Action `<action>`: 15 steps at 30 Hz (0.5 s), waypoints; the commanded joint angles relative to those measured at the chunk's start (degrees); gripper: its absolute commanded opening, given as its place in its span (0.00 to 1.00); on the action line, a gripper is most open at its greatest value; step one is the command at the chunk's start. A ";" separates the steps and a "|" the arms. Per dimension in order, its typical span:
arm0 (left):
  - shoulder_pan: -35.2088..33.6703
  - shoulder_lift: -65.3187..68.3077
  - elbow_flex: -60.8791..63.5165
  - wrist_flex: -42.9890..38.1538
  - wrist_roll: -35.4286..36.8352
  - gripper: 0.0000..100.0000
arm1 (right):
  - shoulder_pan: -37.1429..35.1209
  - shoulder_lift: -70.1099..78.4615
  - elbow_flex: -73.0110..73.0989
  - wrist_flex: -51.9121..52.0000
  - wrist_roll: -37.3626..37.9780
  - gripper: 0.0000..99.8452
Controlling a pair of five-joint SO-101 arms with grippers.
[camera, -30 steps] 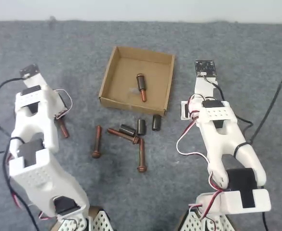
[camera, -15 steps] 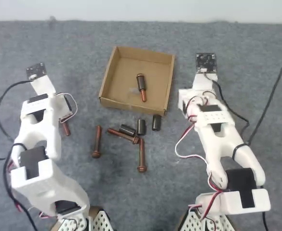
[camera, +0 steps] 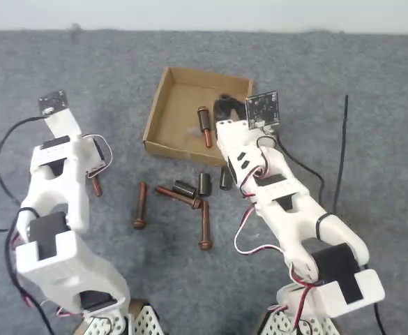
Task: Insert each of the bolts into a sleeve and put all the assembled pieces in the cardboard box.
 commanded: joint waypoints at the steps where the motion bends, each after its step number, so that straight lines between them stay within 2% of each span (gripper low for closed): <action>1: 0.44 -4.48 -0.31 -1.23 -0.26 0.01 | -0.48 2.77 -2.46 -11.12 -0.26 0.01; 5: 0.44 -4.48 -0.31 -1.23 -0.26 0.01 | -0.57 8.04 -2.99 -18.77 -0.26 0.01; 10: 0.53 -4.48 -0.31 -1.23 -0.26 0.01 | -0.92 11.21 -2.11 -22.20 -0.26 0.01; 15: 0.53 -4.48 -0.31 -1.23 -0.26 0.01 | -2.77 14.55 2.02 -32.22 -0.18 0.01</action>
